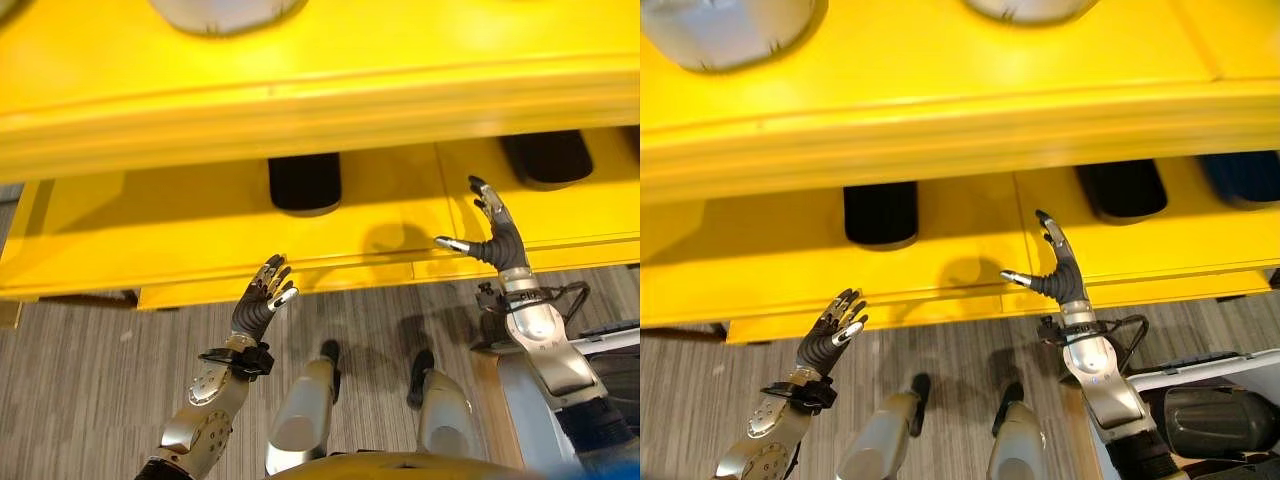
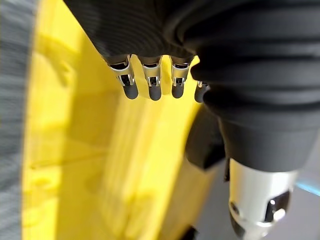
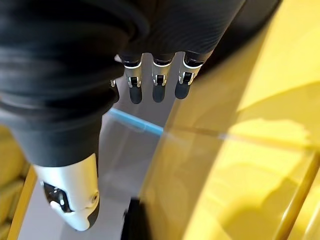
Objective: Move parts from the plastic box to the shelf.
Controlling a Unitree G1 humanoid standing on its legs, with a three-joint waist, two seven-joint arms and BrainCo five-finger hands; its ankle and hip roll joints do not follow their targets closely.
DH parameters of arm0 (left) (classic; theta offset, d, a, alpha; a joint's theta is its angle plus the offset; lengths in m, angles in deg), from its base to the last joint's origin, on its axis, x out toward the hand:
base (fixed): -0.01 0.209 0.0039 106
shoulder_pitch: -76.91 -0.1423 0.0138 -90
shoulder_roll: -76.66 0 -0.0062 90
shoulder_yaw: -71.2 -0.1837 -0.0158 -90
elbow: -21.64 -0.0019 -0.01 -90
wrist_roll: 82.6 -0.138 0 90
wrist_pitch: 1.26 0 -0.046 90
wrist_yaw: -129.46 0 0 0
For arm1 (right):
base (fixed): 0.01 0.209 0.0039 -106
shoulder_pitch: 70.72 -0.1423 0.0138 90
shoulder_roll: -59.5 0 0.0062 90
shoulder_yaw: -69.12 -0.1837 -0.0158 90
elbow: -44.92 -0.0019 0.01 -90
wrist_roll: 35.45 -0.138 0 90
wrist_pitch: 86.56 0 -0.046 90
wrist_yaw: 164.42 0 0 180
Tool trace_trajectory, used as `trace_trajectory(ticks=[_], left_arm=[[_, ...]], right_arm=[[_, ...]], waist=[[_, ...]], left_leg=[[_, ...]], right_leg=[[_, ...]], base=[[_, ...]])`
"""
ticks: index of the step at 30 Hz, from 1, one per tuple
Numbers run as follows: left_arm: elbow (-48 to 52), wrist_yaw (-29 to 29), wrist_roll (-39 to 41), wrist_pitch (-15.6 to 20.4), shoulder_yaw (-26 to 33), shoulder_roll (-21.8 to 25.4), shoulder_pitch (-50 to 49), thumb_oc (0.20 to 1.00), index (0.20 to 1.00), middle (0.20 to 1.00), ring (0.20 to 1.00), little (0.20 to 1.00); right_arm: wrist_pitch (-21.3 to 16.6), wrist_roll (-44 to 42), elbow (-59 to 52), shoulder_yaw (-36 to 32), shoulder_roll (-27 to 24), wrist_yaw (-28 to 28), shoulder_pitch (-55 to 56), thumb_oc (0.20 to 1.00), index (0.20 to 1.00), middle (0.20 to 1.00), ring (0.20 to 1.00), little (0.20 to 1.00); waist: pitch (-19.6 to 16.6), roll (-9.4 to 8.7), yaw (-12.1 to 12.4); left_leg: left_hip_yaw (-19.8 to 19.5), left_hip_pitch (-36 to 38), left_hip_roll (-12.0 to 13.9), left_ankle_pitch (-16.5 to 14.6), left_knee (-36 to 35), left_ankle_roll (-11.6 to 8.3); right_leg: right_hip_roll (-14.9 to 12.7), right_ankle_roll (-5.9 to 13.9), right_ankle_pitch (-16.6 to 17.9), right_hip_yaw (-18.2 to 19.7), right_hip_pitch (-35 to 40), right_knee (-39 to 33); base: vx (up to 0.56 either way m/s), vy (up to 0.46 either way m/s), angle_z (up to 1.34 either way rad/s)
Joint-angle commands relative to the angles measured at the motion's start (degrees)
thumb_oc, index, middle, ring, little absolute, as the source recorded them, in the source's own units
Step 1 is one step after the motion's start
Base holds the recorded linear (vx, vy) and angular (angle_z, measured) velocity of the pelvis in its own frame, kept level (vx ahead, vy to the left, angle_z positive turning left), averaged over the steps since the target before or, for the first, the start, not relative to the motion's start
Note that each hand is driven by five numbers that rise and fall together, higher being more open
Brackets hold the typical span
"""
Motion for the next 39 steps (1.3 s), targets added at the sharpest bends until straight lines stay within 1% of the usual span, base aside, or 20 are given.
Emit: trace_trajectory(ticks=[1,4,5,7,10,15,16,19,21,23,26,27,28,31,32,33,34,35,37,39], left_arm=[[1.0,-1.9,-2.3,2.9,1.8,0.2,0.3,1.0,1.0,1.0,1.0,1.0],[1.1,-2.1,-2.5,2.8,2.7,-0.3,-0.5,1.0,1.0,1.0,1.0,1.0],[0.6,-2.3,-3.4,2.5,3.9,-1.0,-1.3,1.0,1.0,1.0,1.0,1.0],[0.4,-2.3,-3.4,2.5,4.0,-1.4,-1.4,1.0,1.0,1.0,1.0,1.0],[-0.7,-2.6,-3.0,2.0,4.7,-3.3,-1.7,1.0,1.0,1.0,1.0,1.0],[-1.3,-2.3,-3.9,1.8,5.8,-4.4,-1.7,1.0,1.0,1.0,1.0,1.0],[-1.8,-2.0,-4.4,1.7,6.3,-5.2,-1.4,1.0,1.0,1.0,1.0,1.0],[-2.1,-1.8,-4.5,1.7,6.3,-5.4,-1.3,1.0,1.0,1.0,1.0,1.0],[-2.4,-1.5,-5.1,1.5,6.4,-5.6,-1.0,1.0,1.0,1.0,1.0,1.0],[-2.3,-1.2,-6.4,1.3,6.4,-5.4,-0.1,1.0,1.0,1.0,1.0,1.0],[-2.2,-1.1,-8.0,1.3,6.3,-5.2,0.5,1.0,1.0,1.0,1.0,1.0],[-2.5,-1.2,-9.2,1.5,5.9,-5.1,1.9,1.0,1.0,1.0,1.0,1.0],[-2.3,-1.1,-9.6,1.5,5.6,-5.0,2.3,1.0,1.0,1.0,1.0,1.0],[-2.5,-0.9,-10.0,1.9,5.5,-4.9,2.8,1.0,1.0,1.0,1.0,1.0],[-2.6,-0.1,-10.0,2.1,6.0,-4.6,3.2,1.0,1.0,1.0,1.0,1.0],[-2.6,0.2,-9.9,2.0,6.6,-4.4,3.2,1.0,1.0,1.0,1.0,1.0],[-2.6,0.5,-9.9,1.9,7.1,-4.4,2.8,1.0,1.0,1.0,1.0,1.0],[-2.6,0.0,-9.7,1.6,7.8,-4.4,1.9,1.0,1.0,1.0,1.0,1.0],[-2.5,0.0,-9.7,1.5,7.9,-4.4,1.8,1.0,1.0,1.0,1.0,1.0],[-2.0,-0.1,-9.1,1.1,9.2,-4.7,0.7,1.0,1.0,1.0,1.0,1.0]], right_arm=[[-4.3,-4.5,-3.1,-1.7,-0.3,-1.8,-1.7,1.0,1.0,1.0,1.0,1.0],[-4.3,-7.0,-3.6,-2.1,0.4,-2.7,0.3,1.0,1.0,1.0,1.0,1.0],[-4.0,-9.6,-3.8,-3.1,1.1,-4.0,3.0,1.0,1.0,1.0,1.0,1.0],[-3.9,-10.5,-4.0,-3.3,1.4,-4.4,3.7,1.0,1.0,1.0,1.0,1.0],[-3.3,-12.3,-3.7,-4.2,2.4,-4.7,5.9,1.0,1.0,1.0,1.0,1.0],[-2.8,-12.5,-3.3,-4.9,3.4,-4.3,6.1,1.0,1.0,1.0,1.0,1.0],[-2.5,-13.1,-2.7,-5.1,4.2,-3.9,5.9,1.0,1.0,1.0,1.0,1.0],[-2.4,-13.4,-2.8,-5.1,4.7,-3.8,5.9,1.0,1.0,1.0,1.0,1.0],[-2.1,-13.4,-2.8,-5.2,5.1,-3.9,6.0,1.0,1.0,1.0,1.0,1.0],[-1.5,-14.7,-3.1,-5.3,6.5,-4.4,6.9,1.0,1.0,1.0,1.0,1.0],[-1.0,-14.7,-3.5,-5.6,7.1,-5.0,8.4,1.0,1.0,1.0,1.0,1.0],[-0.8,-14.5,-4.0,-5.8,7.8,-5.4,9.8,1.0,1.0,1.0,1.0,1.0],[-0.9,-14.5,-4.2,-6.1,8.1,-5.3,10.4,1.0,1.0,1.0,1.0,1.0],[-0.9,-14.5,-4.4,-6.3,8.5,-5.5,11.1,1.0,1.0,1.0,1.0,1.0],[-0.7,-14.6,-3.7,-5.5,8.8,-4.9,9.7,1.0,1.0,1.0,1.0,1.0],[-0.7,-15.1,-3.8,-5.1,8.9,-4.9,9.2,1.0,1.0,1.0,1.0,1.0],[-0.7,-15.3,-4.0,-4.5,8.9,-4.9,9.0,1.0,1.0,1.0,1.0,1.0],[-0.7,-15.6,-3.9,-4.1,8.5,-5.3,9.0,1.0,1.0,1.0,1.0,1.0],[-0.7,-15.6,-3.9,-4.0,8.5,-5.3,9.0,1.0,1.0,1.0,1.0,1.0],[-0.6,-15.6,-2.7,-3.2,8.8,-5.1,7.6,1.0,1.0,1.0,1.0,1.0]], waist=[[-3.4,-0.67,-0.7],[-4.7,-0.56,-1.0],[-6.9,-0.58,-1.9],[-7.4,-0.56,-2.1],[-10.5,-0.36,-3.3],[-12.4,-0.49,-4.0],[-13.5,-0.77,-4.4],[-13.7,-0.95,-4.5],[-14.0,-1.15,-5.0],[-14.0,-2.14,-6.0],[-13.9,-2.83,-7.2],[-13.5,-3.55,-8.5],[-13.3,-3.89,-9.4],[-12.7,-4.46,-10.2],[-11.3,-4.62,-9.6],[-10.3,-4.28,-9.0],[-9.5,-3.76,-8.0],[-9.1,-3.25,-7.0],[-9.0,-3.25,-7.1],[-9.6,-3.37,-5.1]], left_leg=[[-0.6,0.5,4.4,8.3,-7.3,-2.19],[0.4,3.2,5.2,9.6,-11.0,-2.43],[1.1,5.2,6.1,10.6,-13.9,-2.73],[1.4,6.2,6.4,11.0,-15.3,-2.79],[3.3,9.7,7.4,12.6,-20.3,-3.12],[5.3,12.3,7.5,13.0,-23.3,-3.07],[6.4,13.5,6.8,12.8,-24.6,-2.76],[7.1,13.9,6.5,12.6,-24.8,-2.49],[7.6,14.3,5.5,12.0,-25.0,-1.83],[9.6,15.1,2.4,10.3,-25.0,0.32],[10.9,15.7,0.2,9.3,-25.2,1.61],[12.2,15.8,-1.9,8.7,-25.6,2.51],[12.9,15.8,-2.4,8.4,-25.7,2.66],[15.0,15.3,-3.0,7.7,-25.8,3.03],[17.1,15.1,-2.4,7.8,-25.8,3.31],[18.1,15.0,-1.8,7.8,-25.7,3.62],[19.7,15.1,-1.2,7.9,-25.5,3.93],[21.7,15.4,-0.3,7.8,-25.2,4.13],[21.6,15.5,-0.3,7.7,-25.2,4.11],[25.0,15.4,0.4,7.7,-24.8,4.39]], right_leg=[[-0.8,1.99,2.2,2.0,0.6,1.3],[0.2,2.11,3.4,2.2,2.3,-1.9],[0.7,2.4,4.5,2.5,4.0,-5.6],[1.1,2.49,5.2,2.7,5.1,-7.5],[1.7,3.15,8.0,3.4,8.7,-14.4],[1.5,3.89,10.1,4.7,10.1,-17.7],[1.0,4.45,11.3,5.5,10.4,-18.8],[0.6,4.82,11.7,6.0,10.3,-18.9],[0.0,5.31,12.3,7.1,9.9,-18.6],[-2.8,7.27,14.4,10.5,7.9,-16.3],[-4.6,8.6,16.6,13.4,6.4,-15.3],[-6.2,9.51,19.7,16.4,4.6,-15.4],[-6.8,9.95,21.5,17.5,3.9,-16.0],[-6.8,10.33,24.9,19.3,1.5,-17.7],[-6.4,10.33,26.7,17.4,-1.3,-16.7],[-6.7,10.33,24.8,13.6,-1.6,-14.7],[-8.0,9.66,21.9,7.7,-1.3,-12.0],[-10.2,8.11,18.7,1.0,0.7,-8.6],[-10.2,8.11,18.6,0.9,0.9,-8.5],[-13.2,7.65,18.0,-3.4,3.2,-5.5]], base=[[0.11,-0.049,-0.36],[0.08,-0.025,-0.25],[0.09,-0.016,-0.22],[0.08,-0.012,-0.18],[0.11,0.022,-0.17],[0.06,0.057,-0.26],[0.04,0.085,-0.27],[0.02,0.08,-0.18],[0.01,0.147,-0.2],[0.0,0.365,-0.39],[-0.02,0.279,-0.49],[-0.06,0.342,-0.46],[-0.08,0.306,-0.57],[-0.09,0.095,-0.59],[-0.17,0.063,-0.91],[-0.19,0.102,-1.23],[-0.16,0.118,-0.97],[-0.1,0.084,-0.92],[-0.05,0.01,-0.87],[-0.09,-0.05,-0.36]])
